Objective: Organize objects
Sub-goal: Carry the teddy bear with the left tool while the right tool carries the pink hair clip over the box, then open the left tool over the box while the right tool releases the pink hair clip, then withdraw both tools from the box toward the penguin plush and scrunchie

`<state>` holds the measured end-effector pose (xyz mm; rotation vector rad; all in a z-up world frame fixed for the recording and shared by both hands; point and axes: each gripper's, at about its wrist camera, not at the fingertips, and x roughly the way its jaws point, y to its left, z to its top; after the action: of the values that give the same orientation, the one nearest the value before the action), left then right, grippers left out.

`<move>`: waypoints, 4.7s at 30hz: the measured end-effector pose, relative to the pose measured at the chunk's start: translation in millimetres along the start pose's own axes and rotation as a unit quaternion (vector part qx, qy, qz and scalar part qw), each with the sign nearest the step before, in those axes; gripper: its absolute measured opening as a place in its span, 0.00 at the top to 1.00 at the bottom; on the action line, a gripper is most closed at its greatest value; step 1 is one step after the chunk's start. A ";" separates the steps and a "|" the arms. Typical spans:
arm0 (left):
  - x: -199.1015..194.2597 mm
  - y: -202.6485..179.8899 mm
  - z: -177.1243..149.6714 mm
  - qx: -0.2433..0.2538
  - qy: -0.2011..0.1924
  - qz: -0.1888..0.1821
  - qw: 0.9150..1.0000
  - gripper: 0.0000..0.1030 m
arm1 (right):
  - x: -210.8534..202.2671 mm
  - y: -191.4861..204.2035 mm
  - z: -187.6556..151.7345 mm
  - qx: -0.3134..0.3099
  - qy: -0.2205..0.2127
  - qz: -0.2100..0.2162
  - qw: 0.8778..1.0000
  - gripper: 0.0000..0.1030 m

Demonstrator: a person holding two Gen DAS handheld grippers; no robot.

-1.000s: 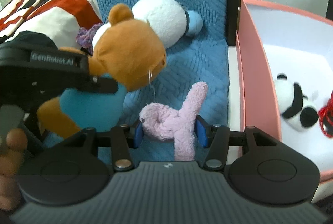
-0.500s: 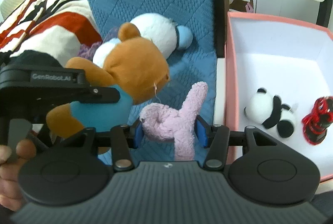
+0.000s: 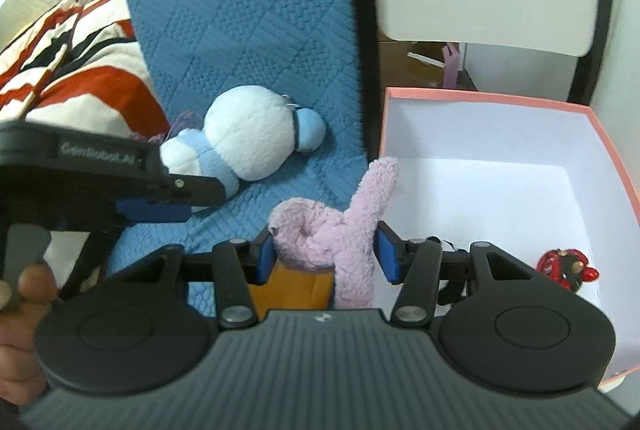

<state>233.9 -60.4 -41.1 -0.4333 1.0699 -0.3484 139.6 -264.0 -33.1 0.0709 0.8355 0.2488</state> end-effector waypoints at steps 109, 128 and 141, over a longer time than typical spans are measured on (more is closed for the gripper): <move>81.9 -175.0 -39.6 0.195 0.086 -0.035 0.976 0.29 | -50.4 -188.4 -59.6 0.154 -0.050 -0.094 0.982 0.38; -29.0 -141.6 -50.6 0.198 -0.023 -0.066 0.978 0.29 | -108.6 -106.1 -39.3 0.121 -0.117 -0.036 0.985 0.36; -81.3 -80.8 -60.0 0.176 -0.090 -0.059 0.978 0.29 | -99.7 -40.5 -48.1 0.105 -0.114 -0.003 0.988 0.36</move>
<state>139.2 -101.8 36.6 -0.2058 0.7874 -0.5825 47.5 -329.5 0.4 0.2890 0.6312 0.1431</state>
